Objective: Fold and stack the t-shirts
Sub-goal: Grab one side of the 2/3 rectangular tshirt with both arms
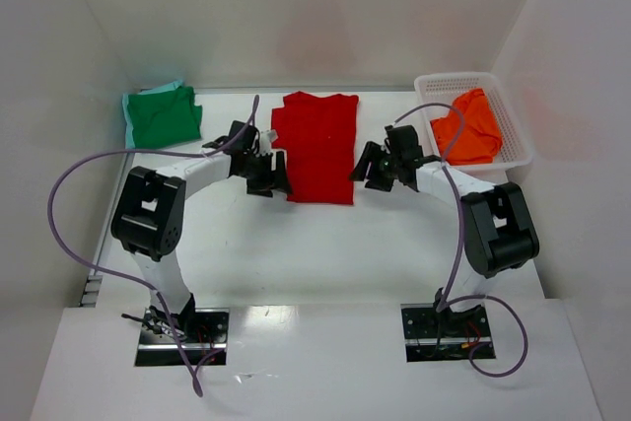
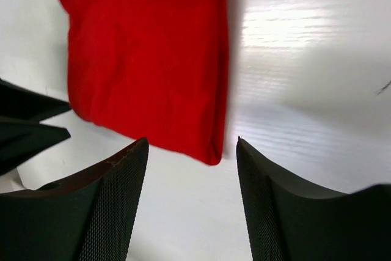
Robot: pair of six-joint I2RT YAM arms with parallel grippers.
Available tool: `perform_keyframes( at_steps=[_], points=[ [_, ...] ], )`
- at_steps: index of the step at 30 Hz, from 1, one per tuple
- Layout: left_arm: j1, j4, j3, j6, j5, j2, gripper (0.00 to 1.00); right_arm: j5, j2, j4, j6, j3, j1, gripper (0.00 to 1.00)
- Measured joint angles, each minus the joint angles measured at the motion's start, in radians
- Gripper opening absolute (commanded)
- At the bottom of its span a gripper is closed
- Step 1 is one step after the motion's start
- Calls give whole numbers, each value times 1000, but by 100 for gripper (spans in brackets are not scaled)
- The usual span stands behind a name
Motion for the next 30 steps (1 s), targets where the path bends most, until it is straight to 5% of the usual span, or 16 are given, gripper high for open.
perform_keyframes(
  at_steps=[25, 30],
  points=[
    [-11, 93, -27, -50, 31, 35, 65, -9, 37, 24, 20, -106, 82, 49],
    [-14, 98, -27, -51, 39, 44, 49, -10, 66, 31, 22, -82, 82, 37]
  ],
)
